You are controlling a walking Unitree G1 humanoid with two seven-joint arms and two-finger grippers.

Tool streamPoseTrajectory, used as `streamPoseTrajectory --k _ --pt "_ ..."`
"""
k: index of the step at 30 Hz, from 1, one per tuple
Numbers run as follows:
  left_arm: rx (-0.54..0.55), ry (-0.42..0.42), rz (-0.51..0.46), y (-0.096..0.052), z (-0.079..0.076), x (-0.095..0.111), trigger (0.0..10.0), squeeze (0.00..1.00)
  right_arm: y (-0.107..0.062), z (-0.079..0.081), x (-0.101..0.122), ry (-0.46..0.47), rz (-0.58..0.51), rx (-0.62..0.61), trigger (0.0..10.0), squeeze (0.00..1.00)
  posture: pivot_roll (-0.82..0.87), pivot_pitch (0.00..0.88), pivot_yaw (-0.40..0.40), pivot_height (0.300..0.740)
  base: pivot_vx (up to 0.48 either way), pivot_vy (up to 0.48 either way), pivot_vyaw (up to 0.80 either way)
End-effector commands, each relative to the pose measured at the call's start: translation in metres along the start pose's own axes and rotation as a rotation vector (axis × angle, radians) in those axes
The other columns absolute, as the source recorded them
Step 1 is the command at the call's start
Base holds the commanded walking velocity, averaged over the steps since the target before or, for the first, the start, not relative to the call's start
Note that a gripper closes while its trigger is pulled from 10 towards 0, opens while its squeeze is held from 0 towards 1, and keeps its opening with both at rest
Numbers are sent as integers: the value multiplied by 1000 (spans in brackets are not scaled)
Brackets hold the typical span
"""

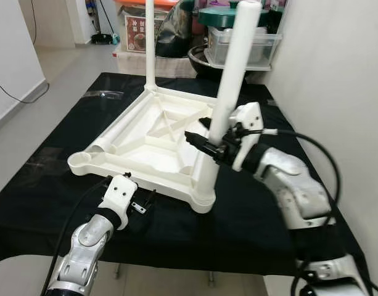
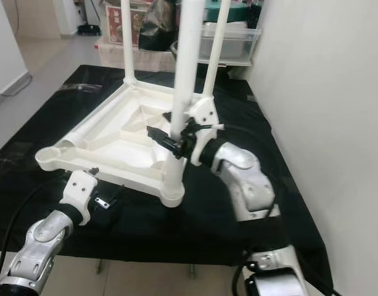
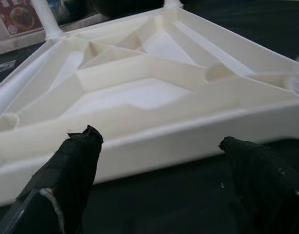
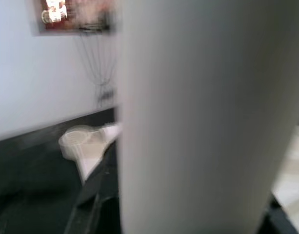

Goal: Building children table

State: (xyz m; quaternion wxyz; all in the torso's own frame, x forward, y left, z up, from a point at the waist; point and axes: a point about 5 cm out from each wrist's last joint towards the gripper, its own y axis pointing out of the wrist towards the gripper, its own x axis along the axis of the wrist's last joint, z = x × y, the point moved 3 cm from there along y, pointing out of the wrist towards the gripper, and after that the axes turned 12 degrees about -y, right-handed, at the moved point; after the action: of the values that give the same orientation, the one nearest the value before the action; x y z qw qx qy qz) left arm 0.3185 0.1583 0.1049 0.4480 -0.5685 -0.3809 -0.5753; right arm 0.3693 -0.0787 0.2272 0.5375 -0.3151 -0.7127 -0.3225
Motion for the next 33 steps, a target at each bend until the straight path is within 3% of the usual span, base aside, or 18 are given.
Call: streamPoseTrajectory --k 1,4,7,8,12,13,14,15,18,19,21,24,25,29,30,31,32,33 --pt "-5 -12 0 -3 -3 -3 10000 0 -21 -55 -46 117 248 -598 0 0 48 0 -105 740 0 0 0" --pt "-5 -13 1 -3 -3 -4 10000 0 -28 -61 -55 154 287 -679 0 0 48 0 -105 740 0 0 0" --pt "-18 -6 2 -1 -5 -2 10000 0 -52 -40 -76 188 381 -746 0 0 33 0 -84 740 0 0 0" --pt "-26 -2 7 0 -4 -2 10000 0 -60 -27 -81 204 409 -749 10000 0 19 0 -76 740 0 0 0" --pt "-41 -2 13 2 -4 -2 10000 0 -63 -8 -75 203 396 -686 10000 0 9 0 -64 740 0 0 0" --pt "-45 -4 12 3 -5 -1 10000 0 -61 -9 -62 170 323 -685 10000 675 4 0 -59 740 0 0 0" --pt "-45 -4 12 3 -5 -1 10000 0 -61 -9 -62 170 323 -685 10000 675 4 0 -59 740 0 0 0" --pt "-54 -7 10 5 -8 -1 10000 0 -57 -12 -50 150 263 -652 10000 1000 -17 0 -49 740 0 0 0" --pt "-61 -14 10 7 -10 0 10000 0 -50 -17 -38 124 218 -615 10000 1000 -17 0 -50 740 0 0 0" --pt "-63 -22 9 9 -11 0 10000 0 -42 -25 -25 80 174 -554 10000 0 -21 0 -48 740 0 0 0" --pt "-63 -22 9 9 -11 0 10000 0 -42 -25 -25 80 174 -554 10000 0 -21 0 -48 740 0 0 0" --pt "-61 -28 5 9 -11 1 10000 0 -29 -28 2 69 48 -294 10000 0 -6 0 -63 740 0 0 0" --pt "-56 -27 3 8 -10 1 10000 0 -27 -21 15 12 -20 -117 10000 0 -6 0 -63 740 0 0 0" --pt "-48 -27 4 7 -8 0 10000 0 -32 -3 18 -65 -55 152 10000 0 4 0 -71 740 0 0 0" --pt "-46 -26 5 6 -8 0 10000 0 -33 5 10 -98 -27 237 5686 0 18 0 -80 740 0 0 0" --pt "-46 -26 5 6 -8 0 10000 0 -33 5 10 -98 -27 237 5686 0 18 0 -80 740 0 0 0" --pt "-46 -26 3 5 -8 0 10000 0 -34 15 1 -83 -8 339 0 0 33 0 -87 740 0 0 0" --pt "-46 -26 3 5 -8 0 10000 0 -34 15 1 -83 -8 339 0 0 33 0 -87 740 0 0 0"
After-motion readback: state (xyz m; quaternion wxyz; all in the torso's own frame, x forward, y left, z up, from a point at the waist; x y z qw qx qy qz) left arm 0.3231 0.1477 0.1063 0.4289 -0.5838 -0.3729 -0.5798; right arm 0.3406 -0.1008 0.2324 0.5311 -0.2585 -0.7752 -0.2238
